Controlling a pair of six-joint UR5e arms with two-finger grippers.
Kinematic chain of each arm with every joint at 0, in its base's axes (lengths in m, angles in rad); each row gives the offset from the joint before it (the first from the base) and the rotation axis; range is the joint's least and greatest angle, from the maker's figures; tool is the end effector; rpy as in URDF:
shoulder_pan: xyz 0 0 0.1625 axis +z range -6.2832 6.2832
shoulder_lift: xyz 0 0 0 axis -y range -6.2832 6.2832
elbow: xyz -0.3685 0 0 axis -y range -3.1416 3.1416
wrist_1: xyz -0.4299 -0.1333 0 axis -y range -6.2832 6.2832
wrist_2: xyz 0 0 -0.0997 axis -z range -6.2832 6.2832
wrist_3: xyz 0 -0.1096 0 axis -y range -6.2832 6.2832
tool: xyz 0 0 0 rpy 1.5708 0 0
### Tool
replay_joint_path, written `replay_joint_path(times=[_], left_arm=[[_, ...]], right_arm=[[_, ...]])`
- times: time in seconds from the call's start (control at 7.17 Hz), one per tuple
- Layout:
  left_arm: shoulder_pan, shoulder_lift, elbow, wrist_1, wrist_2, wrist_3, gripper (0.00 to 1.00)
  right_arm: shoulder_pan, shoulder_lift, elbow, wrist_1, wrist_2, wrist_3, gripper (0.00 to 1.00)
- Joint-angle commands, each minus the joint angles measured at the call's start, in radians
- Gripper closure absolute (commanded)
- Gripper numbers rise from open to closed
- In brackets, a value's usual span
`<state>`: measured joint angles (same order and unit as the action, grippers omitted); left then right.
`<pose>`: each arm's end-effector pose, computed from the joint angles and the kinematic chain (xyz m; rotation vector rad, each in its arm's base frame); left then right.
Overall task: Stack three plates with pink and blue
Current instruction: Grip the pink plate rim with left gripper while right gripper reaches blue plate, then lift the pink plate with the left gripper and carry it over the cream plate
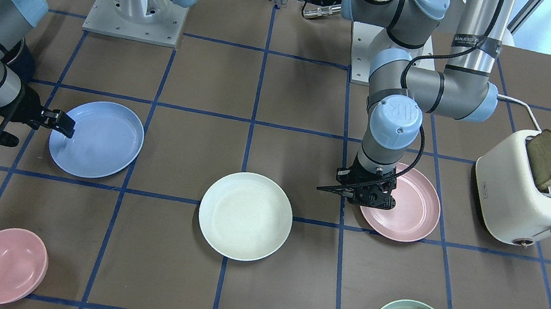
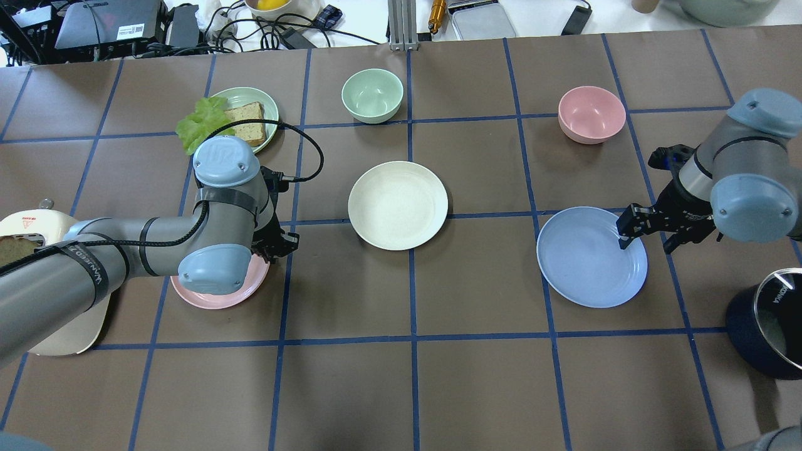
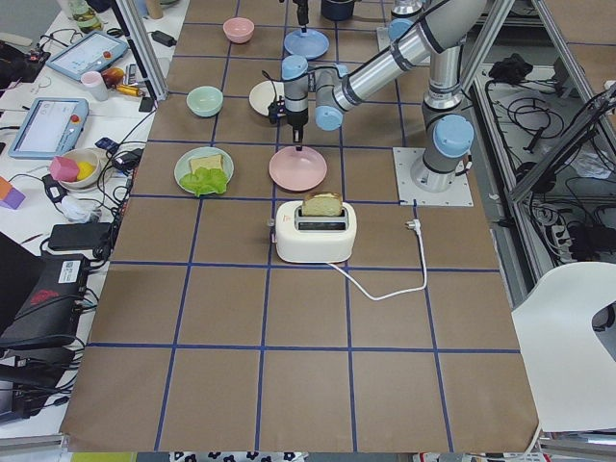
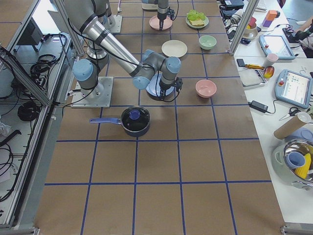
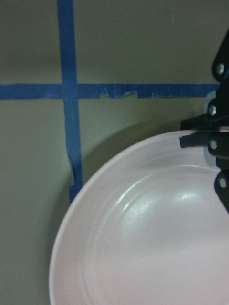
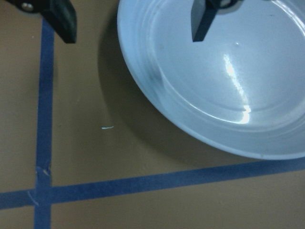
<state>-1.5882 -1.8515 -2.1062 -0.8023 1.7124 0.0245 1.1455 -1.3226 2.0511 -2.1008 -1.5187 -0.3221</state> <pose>-0.1264 -0.4889 0.0903 0.0679 2.9986 0.0722 -0.0745 -0.5014 0.1065 0.1631 3.0061 0.2504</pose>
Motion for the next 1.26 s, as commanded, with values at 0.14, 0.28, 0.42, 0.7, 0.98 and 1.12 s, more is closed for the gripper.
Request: replay_joint_path(times=[0.14, 0.28, 0.42, 0.7, 0.98, 1.12], left_arm=[[-0.012, 0.009, 0.023, -0.003, 0.078, -0.003, 1.0], [-0.019, 0.017, 0.04, -0.011, 0.079, -0.002, 1.0], [-0.033, 0.023, 0.072, -0.034, 0.082, -0.003, 1.0], [-0.084, 0.032, 0.151, -0.134, 0.119, -0.009, 1.0], [-0.125, 0.026, 0.26, -0.251, 0.121, -0.043, 1.0], [-0.15, 0.015, 0.322, -0.315, 0.118, -0.075, 1.0]], right_arm=[[-0.012, 0.025, 0.004, -0.03, 0.017, -0.015, 0.33], [-0.012, 0.022, 0.004, -0.028, 0.015, -0.02, 0.48], [-0.012, 0.026, 0.004, -0.021, 0.015, -0.038, 0.64], [-0.012, 0.023, 0.003, -0.01, 0.015, -0.061, 0.96], [-0.013, 0.016, -0.002, -0.008, 0.014, -0.063, 1.0], [-0.013, 0.01, -0.008, -0.001, 0.014, -0.063, 1.0]])
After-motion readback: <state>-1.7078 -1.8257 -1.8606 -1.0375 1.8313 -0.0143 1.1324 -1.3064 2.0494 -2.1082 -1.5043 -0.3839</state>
